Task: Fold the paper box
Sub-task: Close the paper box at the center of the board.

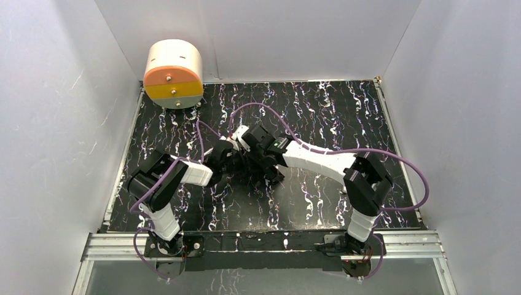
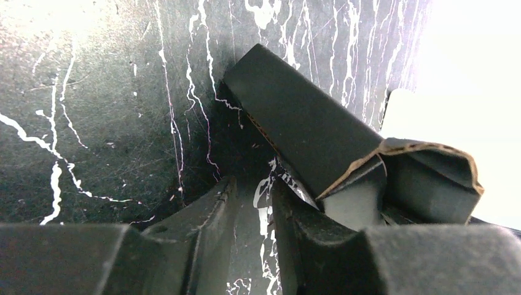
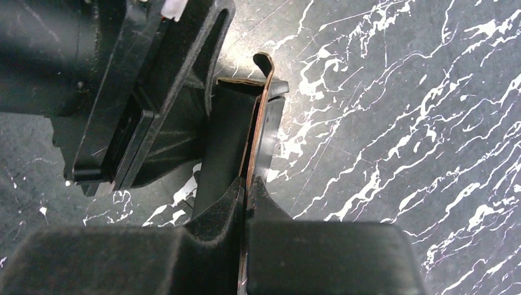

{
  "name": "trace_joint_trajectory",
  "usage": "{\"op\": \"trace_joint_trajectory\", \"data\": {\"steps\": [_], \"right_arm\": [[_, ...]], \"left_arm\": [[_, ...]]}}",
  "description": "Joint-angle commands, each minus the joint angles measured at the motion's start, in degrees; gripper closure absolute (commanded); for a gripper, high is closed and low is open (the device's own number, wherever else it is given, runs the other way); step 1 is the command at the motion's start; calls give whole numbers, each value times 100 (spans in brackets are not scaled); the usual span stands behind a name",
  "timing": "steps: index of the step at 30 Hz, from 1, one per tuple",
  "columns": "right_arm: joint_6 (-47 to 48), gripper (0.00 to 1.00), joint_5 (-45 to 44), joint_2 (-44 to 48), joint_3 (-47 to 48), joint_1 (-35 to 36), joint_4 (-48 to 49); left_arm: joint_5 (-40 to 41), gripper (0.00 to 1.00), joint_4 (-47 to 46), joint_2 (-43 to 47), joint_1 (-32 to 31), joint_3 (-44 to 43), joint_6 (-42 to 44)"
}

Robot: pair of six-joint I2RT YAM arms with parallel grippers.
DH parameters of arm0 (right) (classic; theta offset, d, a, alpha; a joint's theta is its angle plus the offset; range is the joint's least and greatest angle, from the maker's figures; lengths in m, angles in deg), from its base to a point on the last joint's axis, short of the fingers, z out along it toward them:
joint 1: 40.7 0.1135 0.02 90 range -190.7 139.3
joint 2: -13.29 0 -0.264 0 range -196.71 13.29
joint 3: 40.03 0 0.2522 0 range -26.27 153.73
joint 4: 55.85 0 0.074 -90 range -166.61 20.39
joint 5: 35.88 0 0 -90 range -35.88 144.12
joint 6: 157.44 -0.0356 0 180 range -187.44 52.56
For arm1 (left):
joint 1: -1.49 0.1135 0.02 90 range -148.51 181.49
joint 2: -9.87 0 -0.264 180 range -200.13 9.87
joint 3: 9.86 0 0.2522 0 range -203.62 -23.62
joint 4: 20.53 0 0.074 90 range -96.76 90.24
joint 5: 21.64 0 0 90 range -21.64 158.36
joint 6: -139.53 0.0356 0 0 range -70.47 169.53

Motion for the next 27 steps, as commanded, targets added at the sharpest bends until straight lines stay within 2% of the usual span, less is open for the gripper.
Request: {"op": "trace_joint_trajectory", "data": {"steps": [1,6,11,18,23,27], "right_arm": [[-402,99,441,-188,-420,454,138],[-677,99,125,-317,-482,761,212],[-949,99,-116,-532,-375,1000,157],[-1288,78,187,-554,-418,1205,413],[-1379,61,411,-296,-470,1226,594],[-1352,58,424,-185,-483,1226,670]], "left_arm": [[546,68,-12,149,-113,269,330],[1165,63,751,862,-55,981,294],[1512,62,1388,2200,18,1683,178],[2372,58,2622,4068,65,2225,95],[2420,57,3079,4878,101,2307,23],[2277,55,3205,5176,109,2206,-125]]}}
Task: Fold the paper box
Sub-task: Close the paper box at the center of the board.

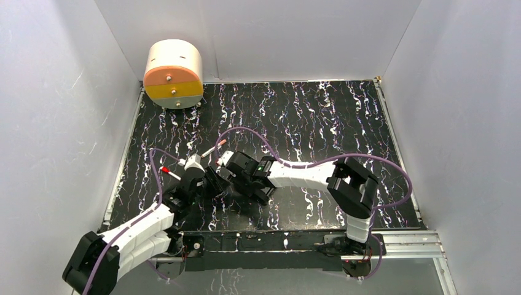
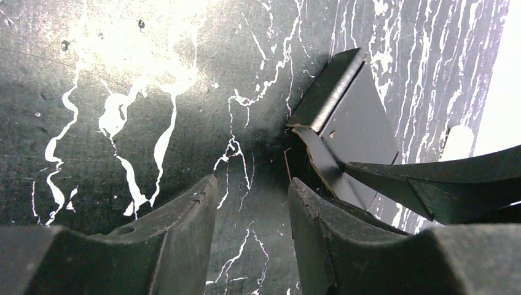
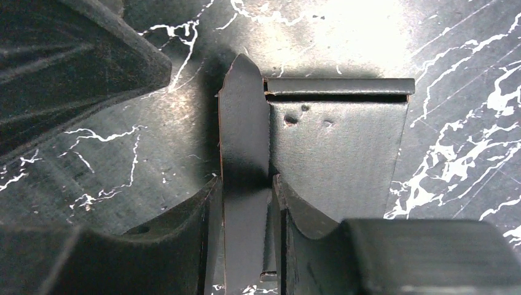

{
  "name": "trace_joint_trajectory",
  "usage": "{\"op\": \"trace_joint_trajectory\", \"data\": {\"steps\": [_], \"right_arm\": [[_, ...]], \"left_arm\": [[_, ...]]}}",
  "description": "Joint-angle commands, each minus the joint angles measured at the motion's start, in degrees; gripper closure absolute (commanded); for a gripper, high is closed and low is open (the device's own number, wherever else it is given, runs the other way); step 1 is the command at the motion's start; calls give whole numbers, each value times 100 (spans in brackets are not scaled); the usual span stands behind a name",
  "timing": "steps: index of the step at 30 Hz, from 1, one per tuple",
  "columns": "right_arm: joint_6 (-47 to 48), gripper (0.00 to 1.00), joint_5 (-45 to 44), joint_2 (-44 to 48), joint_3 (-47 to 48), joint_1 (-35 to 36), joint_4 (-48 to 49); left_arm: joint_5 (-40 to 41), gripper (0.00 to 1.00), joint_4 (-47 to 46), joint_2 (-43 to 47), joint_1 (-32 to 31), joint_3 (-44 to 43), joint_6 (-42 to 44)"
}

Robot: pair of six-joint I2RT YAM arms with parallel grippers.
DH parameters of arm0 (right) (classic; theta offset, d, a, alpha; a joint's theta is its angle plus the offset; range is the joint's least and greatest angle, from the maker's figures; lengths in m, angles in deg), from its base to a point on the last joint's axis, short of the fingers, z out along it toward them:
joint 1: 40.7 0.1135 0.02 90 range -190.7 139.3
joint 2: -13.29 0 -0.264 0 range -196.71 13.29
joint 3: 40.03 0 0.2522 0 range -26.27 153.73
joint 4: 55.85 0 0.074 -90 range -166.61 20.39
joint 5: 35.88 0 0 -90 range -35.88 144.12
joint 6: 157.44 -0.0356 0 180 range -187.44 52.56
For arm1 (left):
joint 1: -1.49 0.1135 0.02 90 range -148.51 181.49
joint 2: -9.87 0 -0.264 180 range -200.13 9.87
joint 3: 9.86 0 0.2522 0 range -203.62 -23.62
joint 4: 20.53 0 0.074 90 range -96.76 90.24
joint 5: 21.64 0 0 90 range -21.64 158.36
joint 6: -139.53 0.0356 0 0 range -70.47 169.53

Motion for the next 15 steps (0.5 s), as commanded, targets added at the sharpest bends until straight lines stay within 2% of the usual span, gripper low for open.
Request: {"op": "trace_joint_trajectory", "data": {"steps": [1,6,11,15], "right_arm": [[-160,58,344,241,-53,63,112],[-245,58,679,197,-382,52,509],[-418,54,980,358,-782,6,975],[-463,51,1163,441,-945,-7,1195]], "left_arm": [[-5,55,300,310,35,-93,-242],[-245,53,-178,274,32,-117,-595],[-521,54,-541,-237,34,-227,-638],[-699,58,-1073,-736,28,-81,-763]]}}
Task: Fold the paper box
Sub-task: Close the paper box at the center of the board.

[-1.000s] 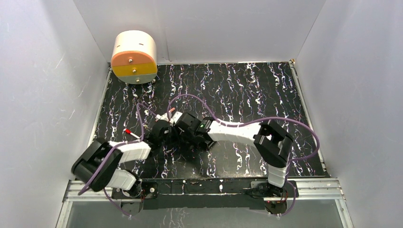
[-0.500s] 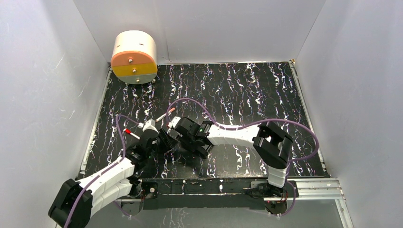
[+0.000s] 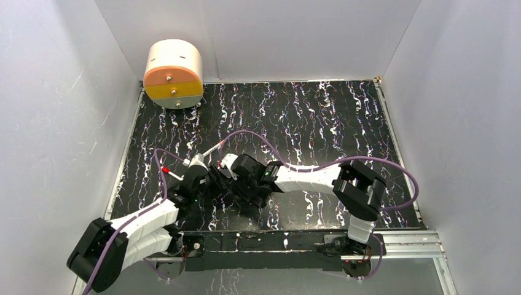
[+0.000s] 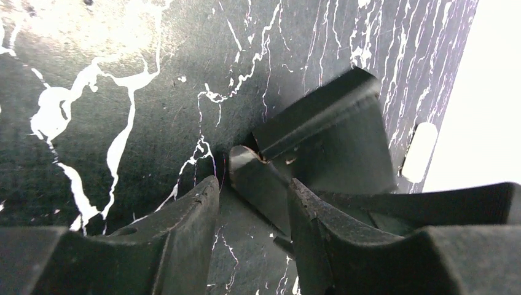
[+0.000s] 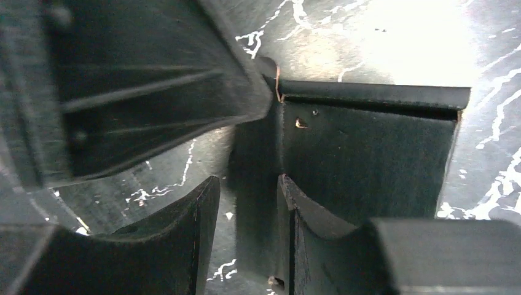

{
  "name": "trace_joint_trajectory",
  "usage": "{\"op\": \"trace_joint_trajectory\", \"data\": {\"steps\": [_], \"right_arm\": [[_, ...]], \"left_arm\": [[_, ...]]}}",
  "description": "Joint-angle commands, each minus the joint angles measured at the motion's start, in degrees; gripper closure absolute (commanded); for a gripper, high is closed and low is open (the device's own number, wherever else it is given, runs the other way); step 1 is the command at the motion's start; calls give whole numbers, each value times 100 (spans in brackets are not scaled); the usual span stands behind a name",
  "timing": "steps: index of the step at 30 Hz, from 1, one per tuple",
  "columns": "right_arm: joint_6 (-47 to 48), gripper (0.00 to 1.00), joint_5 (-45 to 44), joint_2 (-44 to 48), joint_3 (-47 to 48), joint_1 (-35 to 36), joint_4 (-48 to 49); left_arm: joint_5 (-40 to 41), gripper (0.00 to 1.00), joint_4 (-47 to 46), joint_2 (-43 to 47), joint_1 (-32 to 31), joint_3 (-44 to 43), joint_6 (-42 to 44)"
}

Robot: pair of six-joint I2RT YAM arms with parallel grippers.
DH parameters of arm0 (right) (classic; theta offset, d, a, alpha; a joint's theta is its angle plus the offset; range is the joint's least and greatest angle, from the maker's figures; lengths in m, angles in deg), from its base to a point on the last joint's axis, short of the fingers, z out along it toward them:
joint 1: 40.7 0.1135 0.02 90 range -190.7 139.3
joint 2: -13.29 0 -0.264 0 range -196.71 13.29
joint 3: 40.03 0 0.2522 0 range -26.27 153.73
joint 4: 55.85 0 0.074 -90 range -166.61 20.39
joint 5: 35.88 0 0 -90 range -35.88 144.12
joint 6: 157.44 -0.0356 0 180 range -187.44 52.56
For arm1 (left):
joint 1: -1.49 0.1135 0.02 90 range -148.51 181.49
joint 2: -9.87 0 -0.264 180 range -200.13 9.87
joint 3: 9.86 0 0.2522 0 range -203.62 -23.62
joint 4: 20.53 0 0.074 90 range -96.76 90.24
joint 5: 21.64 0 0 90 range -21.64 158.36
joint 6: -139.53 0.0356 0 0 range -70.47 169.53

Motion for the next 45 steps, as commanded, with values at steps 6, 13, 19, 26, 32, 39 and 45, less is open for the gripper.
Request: {"op": "trace_joint_trajectory", "data": {"steps": [6,13,19,26,32,39,45], "right_arm": [[-254,51,550,177,-412,-78,461],[-187,51,602,685,-485,-200,550],[61,44,365,1282,-443,-330,370],[309,40,408,1388,-548,-709,281],[248,40,212,1452,-691,-851,384],[365,34,295,1850,-764,-1125,433],[387,24,559,1981,-967,-1545,584]], "left_arm": [[-467,69,-1099,-1065,14,-83,-136],[-472,69,-919,-1088,12,-221,27],[-405,67,-609,-767,13,-350,171],[-524,65,-548,-891,15,-562,290],[-741,65,-730,-1158,12,-623,294],[-879,66,-849,-1401,4,-749,316],[-949,65,-923,-1637,-5,-907,356]]}}
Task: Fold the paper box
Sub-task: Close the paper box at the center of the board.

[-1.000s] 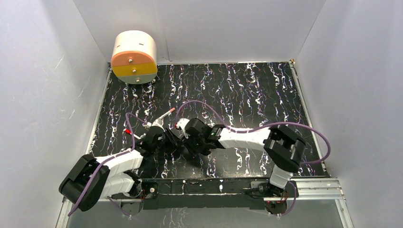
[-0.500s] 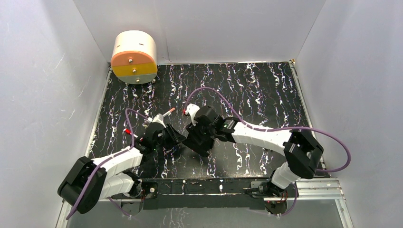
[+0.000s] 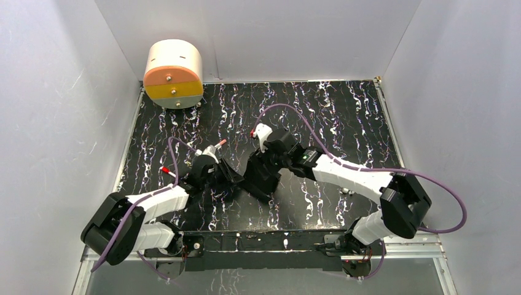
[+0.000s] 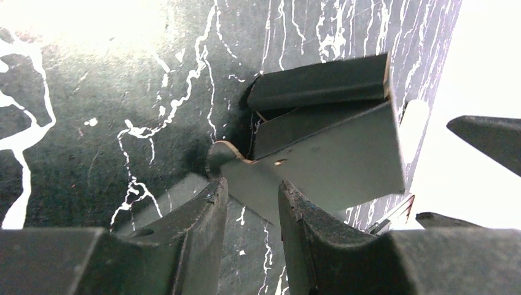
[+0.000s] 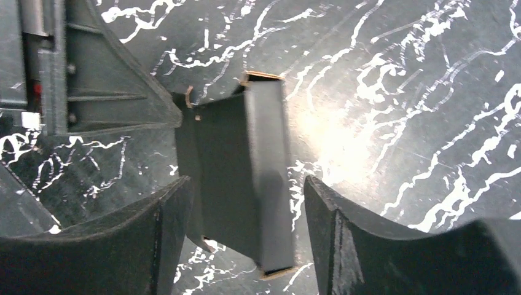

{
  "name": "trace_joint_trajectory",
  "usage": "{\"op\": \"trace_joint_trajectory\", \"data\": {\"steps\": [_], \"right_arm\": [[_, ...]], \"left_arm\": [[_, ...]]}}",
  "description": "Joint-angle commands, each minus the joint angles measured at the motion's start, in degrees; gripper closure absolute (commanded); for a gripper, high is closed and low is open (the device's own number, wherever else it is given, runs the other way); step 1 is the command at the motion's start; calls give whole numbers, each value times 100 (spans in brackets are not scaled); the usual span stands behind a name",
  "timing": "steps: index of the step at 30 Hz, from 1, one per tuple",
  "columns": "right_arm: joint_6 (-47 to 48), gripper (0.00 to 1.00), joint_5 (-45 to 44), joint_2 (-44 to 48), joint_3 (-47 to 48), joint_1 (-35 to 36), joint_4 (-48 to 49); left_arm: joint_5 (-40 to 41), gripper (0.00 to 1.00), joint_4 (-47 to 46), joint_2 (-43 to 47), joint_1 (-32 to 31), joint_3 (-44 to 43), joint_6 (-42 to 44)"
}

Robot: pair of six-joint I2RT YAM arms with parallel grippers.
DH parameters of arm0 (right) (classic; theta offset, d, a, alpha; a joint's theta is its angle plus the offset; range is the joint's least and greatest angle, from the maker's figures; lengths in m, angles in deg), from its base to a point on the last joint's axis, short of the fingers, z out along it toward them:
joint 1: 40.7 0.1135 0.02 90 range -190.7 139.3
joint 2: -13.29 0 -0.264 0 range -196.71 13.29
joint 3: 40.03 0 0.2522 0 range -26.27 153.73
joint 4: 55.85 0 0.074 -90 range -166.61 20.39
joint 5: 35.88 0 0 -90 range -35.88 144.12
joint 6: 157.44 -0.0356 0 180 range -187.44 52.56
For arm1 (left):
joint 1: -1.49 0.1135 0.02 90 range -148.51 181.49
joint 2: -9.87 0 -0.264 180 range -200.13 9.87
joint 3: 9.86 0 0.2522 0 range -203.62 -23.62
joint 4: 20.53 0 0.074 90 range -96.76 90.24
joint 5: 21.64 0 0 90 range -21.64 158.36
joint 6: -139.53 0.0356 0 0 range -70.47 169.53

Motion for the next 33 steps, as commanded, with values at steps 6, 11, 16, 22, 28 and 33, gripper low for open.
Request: {"op": "trace_joint_trajectory", "data": {"steps": [6,11,16,22,28,33], "right_arm": [[-60,24,978,-10,-514,-680,625],[-190,25,1485,41,-769,-799,977],[-327,25,1739,64,-801,-870,1068],[-560,25,1754,23,-893,-950,1087],[-1089,50,1963,-112,-1252,-1220,1540],[-1838,68,2173,29,-1851,-1415,2271]], "left_arm": [[-243,65,-239,-416,-25,-410,108],[-237,65,-254,-568,-38,-483,142],[-282,65,-282,-761,-64,-603,173],[-269,65,-282,-878,-104,-701,194],[-287,63,-168,-947,-171,-906,283],[-298,63,-140,-1103,-306,-1094,311]]}}
